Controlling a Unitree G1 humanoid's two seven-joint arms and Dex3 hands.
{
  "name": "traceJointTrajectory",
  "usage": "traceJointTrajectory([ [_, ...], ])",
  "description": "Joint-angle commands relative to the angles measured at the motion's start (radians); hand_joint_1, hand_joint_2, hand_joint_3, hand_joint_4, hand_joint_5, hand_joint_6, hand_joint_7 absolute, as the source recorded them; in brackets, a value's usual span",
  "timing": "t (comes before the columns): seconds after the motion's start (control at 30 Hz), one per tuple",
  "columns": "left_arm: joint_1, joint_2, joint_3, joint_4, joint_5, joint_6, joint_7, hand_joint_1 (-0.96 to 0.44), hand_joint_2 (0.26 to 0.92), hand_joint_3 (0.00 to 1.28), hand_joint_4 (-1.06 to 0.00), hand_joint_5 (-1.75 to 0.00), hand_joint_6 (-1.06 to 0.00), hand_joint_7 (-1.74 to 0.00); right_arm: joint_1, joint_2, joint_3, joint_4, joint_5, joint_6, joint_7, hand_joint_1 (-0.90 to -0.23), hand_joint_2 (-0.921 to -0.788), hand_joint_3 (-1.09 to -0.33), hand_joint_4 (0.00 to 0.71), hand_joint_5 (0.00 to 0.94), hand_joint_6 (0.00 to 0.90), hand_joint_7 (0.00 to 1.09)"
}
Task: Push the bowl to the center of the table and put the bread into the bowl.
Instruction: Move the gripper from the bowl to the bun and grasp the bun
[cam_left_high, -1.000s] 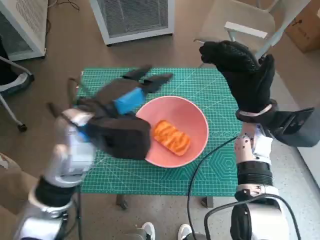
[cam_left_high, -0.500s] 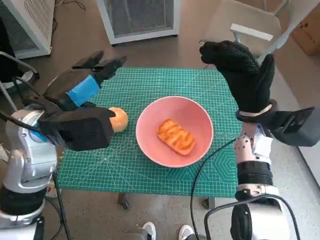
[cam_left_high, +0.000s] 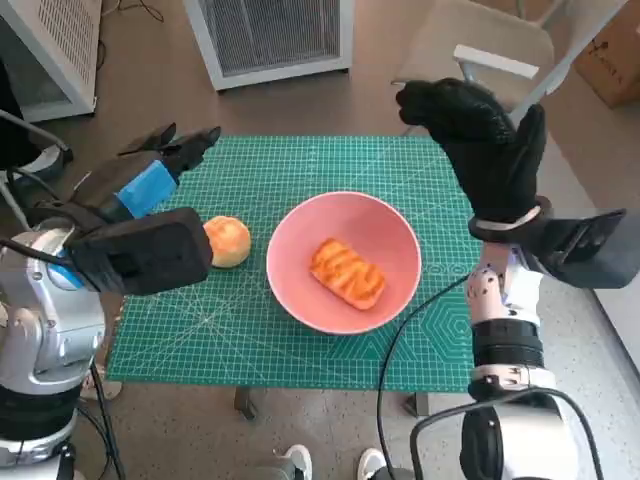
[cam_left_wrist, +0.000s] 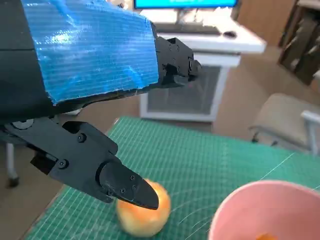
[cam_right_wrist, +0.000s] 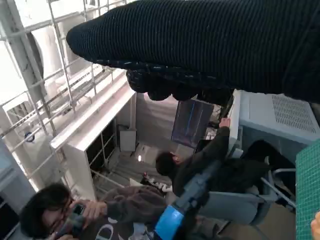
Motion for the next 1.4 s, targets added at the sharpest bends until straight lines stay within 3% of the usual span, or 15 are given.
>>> traceJointTrajectory([
  [0.03,-0.001,0.018,-0.011,0.004,0.005,0.013,-0.012,-0.25,0.752,0.0,0.0,0.0,-0.15,-0.01,0.0,0.003,-0.001,0.015,0.001,0.006,0.011,-0.633,-0.921,-0.681,0.235,0.001,0.02,0.59],
  [0.53,-0.018,-0.001,-0.047,0.098,-0.004,0.004,-0.005,-0.24,0.744,0.0,0.0,0.0,-0.15,-0.01,-0.003,-0.004,-0.004,0.025,-0.002,0.004,0.018,-0.633,-0.921,-0.681,0.235,0.001,0.019,0.59],
  [0.7,-0.05,-0.041,-0.113,0.237,0.009,-0.014,0.017,-0.26,0.742,0.0,0.0,0.0,-0.15,0.0,0.001,-0.009,-0.001,0.018,-0.006,0.003,0.013,-0.632,-0.921,-0.682,0.235,0.001,0.018,0.59],
  [1.4,-0.132,-0.098,-0.23,0.523,0.033,-0.05,0.064,-0.32,0.747,0.0,0.0,0.0,-0.18,-0.01,0.006,-0.019,-0.003,0.012,-0.005,0.006,0.01,-0.631,-0.921,-0.684,0.234,0.0,0.014,0.6],
])
